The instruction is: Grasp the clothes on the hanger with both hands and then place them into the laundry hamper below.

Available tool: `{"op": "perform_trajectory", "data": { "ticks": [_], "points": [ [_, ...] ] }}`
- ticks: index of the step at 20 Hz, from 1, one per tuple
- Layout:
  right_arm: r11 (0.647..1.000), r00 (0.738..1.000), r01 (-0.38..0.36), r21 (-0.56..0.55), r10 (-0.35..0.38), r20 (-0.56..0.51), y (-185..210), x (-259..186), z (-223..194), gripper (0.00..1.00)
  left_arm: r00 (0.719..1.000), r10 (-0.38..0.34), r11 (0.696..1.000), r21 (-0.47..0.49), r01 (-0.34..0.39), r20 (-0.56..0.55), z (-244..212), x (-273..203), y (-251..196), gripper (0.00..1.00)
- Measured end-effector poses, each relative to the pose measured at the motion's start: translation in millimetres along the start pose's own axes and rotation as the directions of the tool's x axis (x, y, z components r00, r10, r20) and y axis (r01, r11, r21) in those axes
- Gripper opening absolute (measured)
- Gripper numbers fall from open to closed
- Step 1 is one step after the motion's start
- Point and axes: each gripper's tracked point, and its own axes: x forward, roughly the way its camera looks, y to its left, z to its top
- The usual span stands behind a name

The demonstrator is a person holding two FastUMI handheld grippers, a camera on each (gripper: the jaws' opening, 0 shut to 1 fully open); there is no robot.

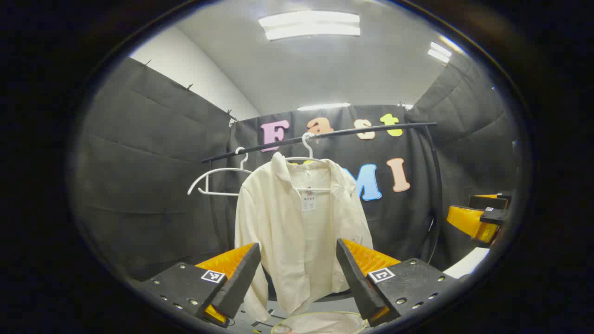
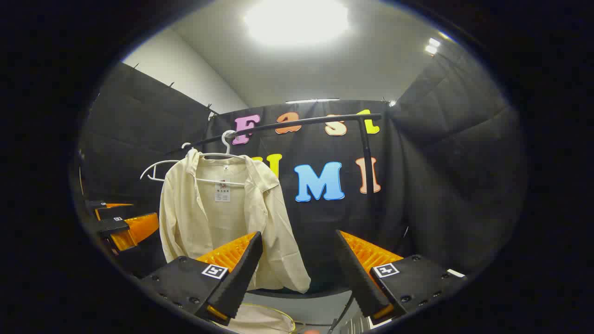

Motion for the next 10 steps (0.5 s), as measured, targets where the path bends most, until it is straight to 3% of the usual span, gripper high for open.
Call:
{"op": "perform_trajectory", "data": {
  "ticks": [10],
  "points": [
    [1.000, 1.000, -0.007, 0.008, 0.007, -0.005, 1, 3, -2, 0.98, 1.000, 0.005, 1.000, 0.002, -0.005, -0.002, -6, 17, 10, 0.95]
  ]
}}
